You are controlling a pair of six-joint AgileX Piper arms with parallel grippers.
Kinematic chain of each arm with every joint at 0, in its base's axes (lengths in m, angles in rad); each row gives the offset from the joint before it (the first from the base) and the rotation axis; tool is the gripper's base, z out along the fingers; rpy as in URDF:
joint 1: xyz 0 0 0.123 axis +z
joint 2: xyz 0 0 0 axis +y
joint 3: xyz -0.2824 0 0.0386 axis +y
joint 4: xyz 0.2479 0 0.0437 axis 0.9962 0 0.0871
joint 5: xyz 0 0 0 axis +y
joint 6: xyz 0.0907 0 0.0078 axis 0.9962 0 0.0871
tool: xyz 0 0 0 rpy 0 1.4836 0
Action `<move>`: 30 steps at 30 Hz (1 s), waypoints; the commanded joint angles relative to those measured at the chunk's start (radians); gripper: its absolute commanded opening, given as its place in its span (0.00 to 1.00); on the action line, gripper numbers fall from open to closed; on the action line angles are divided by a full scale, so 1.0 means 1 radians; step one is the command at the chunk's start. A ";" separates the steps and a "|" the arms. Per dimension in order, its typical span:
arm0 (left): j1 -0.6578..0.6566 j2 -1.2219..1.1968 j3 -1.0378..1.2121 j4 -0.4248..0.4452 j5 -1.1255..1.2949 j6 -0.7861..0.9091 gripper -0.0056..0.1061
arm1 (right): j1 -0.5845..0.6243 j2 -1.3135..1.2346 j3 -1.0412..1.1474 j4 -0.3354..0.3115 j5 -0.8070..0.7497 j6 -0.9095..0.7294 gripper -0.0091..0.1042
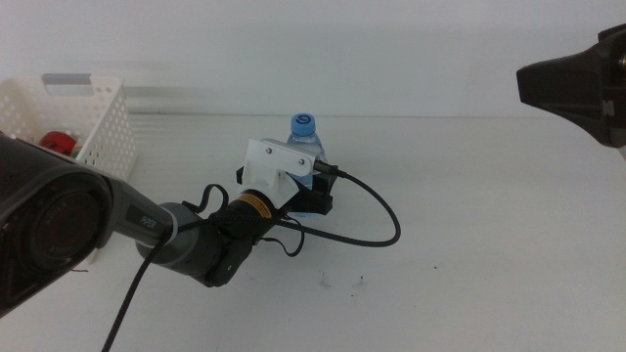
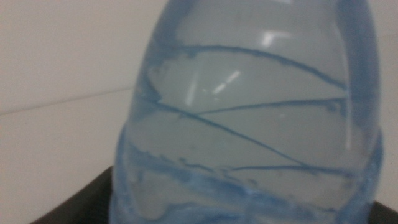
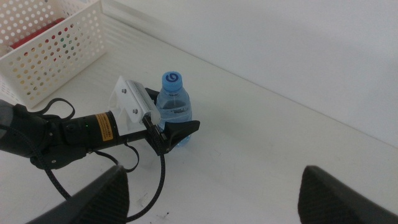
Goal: Use arms to grab the bottles and put them into the dustbin to the left of the table.
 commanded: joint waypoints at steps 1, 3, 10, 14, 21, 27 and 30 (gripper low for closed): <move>0.002 0.006 -0.004 -0.023 -0.032 -0.006 0.81 | -0.001 -0.003 -0.006 -0.005 -0.007 -0.008 0.90; 0.002 0.013 -0.004 -0.021 -0.039 -0.006 0.73 | -0.001 -0.003 -0.006 -0.005 -0.007 -0.008 0.90; 0.002 0.004 -0.004 -0.012 -0.102 -0.057 0.31 | -0.001 -0.003 -0.006 -0.005 -0.007 -0.008 0.90; 0.002 -0.104 0.040 0.022 0.010 -0.051 0.14 | -0.001 -0.003 -0.006 -0.005 -0.007 -0.008 0.90; 0.000 -0.404 0.106 0.062 0.415 -0.069 0.10 | -0.001 -0.003 -0.006 -0.005 -0.007 -0.008 0.90; 0.000 -0.605 0.045 0.085 0.813 -0.106 0.10 | -0.001 -0.003 -0.006 -0.005 -0.007 -0.008 0.90; 0.009 -0.658 -0.032 0.104 1.021 -0.102 0.10 | -0.001 -0.003 -0.006 -0.005 -0.007 -0.008 0.90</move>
